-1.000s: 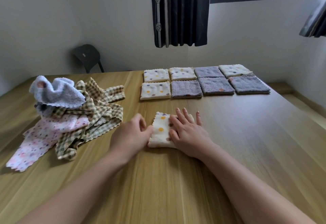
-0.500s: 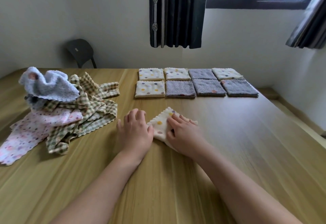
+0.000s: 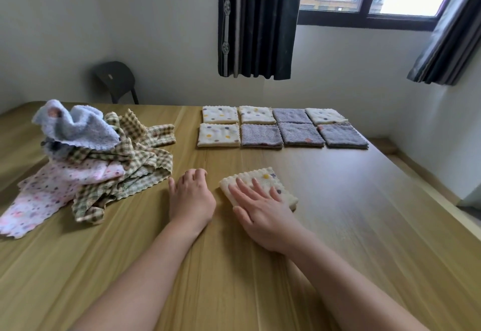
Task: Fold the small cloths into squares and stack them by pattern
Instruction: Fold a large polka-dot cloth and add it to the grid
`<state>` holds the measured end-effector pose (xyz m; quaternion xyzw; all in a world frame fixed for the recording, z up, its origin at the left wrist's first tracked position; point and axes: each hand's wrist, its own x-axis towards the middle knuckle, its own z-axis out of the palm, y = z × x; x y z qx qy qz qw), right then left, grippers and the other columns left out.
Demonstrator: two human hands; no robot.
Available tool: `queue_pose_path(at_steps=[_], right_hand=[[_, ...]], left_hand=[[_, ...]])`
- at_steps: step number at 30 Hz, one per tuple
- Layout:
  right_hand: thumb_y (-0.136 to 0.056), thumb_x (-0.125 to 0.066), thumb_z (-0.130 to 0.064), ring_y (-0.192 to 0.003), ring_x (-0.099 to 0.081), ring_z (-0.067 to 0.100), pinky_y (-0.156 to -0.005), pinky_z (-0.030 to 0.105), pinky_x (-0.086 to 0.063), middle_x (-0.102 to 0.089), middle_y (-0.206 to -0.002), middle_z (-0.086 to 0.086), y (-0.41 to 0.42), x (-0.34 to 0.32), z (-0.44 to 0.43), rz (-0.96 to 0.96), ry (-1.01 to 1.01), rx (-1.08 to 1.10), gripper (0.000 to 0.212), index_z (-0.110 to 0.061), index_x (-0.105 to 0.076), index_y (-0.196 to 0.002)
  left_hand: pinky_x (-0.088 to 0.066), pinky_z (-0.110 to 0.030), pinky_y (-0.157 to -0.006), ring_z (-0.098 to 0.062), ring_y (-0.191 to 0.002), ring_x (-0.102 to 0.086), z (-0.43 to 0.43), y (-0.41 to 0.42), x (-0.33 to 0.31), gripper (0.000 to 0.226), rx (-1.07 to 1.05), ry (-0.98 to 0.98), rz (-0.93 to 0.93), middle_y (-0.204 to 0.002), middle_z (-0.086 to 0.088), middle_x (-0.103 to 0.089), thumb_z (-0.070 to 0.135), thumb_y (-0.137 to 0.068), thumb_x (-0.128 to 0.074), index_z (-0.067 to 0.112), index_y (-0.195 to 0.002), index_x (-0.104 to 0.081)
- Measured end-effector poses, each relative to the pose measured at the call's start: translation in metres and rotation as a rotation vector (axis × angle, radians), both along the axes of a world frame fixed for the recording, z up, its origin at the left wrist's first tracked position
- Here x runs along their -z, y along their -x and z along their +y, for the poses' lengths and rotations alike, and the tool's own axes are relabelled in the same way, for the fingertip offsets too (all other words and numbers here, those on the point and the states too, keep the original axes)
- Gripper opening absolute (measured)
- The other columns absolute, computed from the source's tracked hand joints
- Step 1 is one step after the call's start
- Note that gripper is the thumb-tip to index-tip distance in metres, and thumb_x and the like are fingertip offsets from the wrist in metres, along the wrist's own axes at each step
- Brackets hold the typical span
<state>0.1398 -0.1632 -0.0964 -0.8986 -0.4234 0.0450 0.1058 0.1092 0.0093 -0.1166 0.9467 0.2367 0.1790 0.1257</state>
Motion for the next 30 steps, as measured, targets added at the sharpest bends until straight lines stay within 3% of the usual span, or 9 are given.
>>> queue_pose_path(at_steps=[2,6,10,13,22,30], right_hand=[[-0.102,-0.016,-0.048,-0.148,0.01,0.018,-0.118,0.049,0.007,0.003,-0.161,-0.012,0.004,0.002,0.002,-0.024,0.057,-0.012,0.054,-0.037,-0.001,-0.153],[-0.102,-0.015,-0.049,-0.148,0.012,0.017,-0.118,0.052,0.009,0.006,-0.161,-0.011,0.002,0.006,0.004,0.011,0.1,0.026,0.057,-0.034,0.002,-0.154],[-0.101,-0.014,-0.051,-0.148,0.01,0.018,-0.118,0.053,0.006,0.007,-0.162,-0.006,-0.023,0.005,-0.001,0.006,0.102,0.149,0.062,-0.024,0.002,-0.155],[-0.101,-0.014,-0.05,-0.148,0.009,0.019,-0.118,0.053,0.006,0.007,-0.162,-0.002,-0.057,0.003,-0.017,0.041,0.106,0.261,0.061,-0.022,-0.003,-0.155],[-0.102,-0.016,-0.05,-0.149,0.005,0.021,-0.118,0.053,0.003,0.006,-0.162,-0.009,-0.15,-0.002,-0.116,0.096,0.128,0.561,0.054,-0.034,-0.009,-0.154],[-0.102,-0.017,-0.051,-0.148,0.01,0.02,-0.115,0.059,0.009,0.006,-0.161,-0.012,-0.18,-0.006,-0.152,0.116,0.126,0.632,0.053,-0.038,-0.01,-0.153]], left_hand=[[-0.009,-0.049,-0.118,-0.024,-0.132,-0.038,0.001,-0.001,-0.002,0.042,0.006,-0.004,0.002,-0.139,-0.006,-0.044,0.012,-0.093,-0.033,0.018,-0.134,-0.041],[-0.01,-0.047,-0.118,-0.023,-0.135,-0.034,0.0,0.001,-0.003,0.042,0.039,0.011,0.022,-0.142,-0.005,-0.041,0.014,-0.095,-0.034,0.018,-0.135,-0.04],[0.001,-0.044,-0.119,-0.015,-0.147,-0.009,-0.003,0.002,-0.006,0.047,0.229,0.016,0.11,-0.158,0.0,-0.021,0.034,-0.1,-0.035,0.023,-0.146,-0.031],[0.002,-0.042,-0.119,-0.012,-0.148,-0.004,-0.003,0.006,-0.006,0.051,0.293,0.015,0.195,-0.161,0.003,-0.012,0.041,-0.101,-0.031,0.027,-0.15,-0.026],[-0.001,-0.048,-0.118,-0.022,-0.149,-0.003,-0.031,-0.006,-0.014,0.058,0.107,0.049,0.315,-0.161,-0.009,-0.007,0.05,-0.099,-0.027,0.019,-0.149,-0.025],[0.004,-0.049,-0.118,-0.024,-0.149,0.005,-0.046,-0.007,-0.006,0.065,0.047,0.018,0.314,-0.161,-0.01,0.001,0.054,-0.098,-0.024,0.017,-0.151,-0.016]])
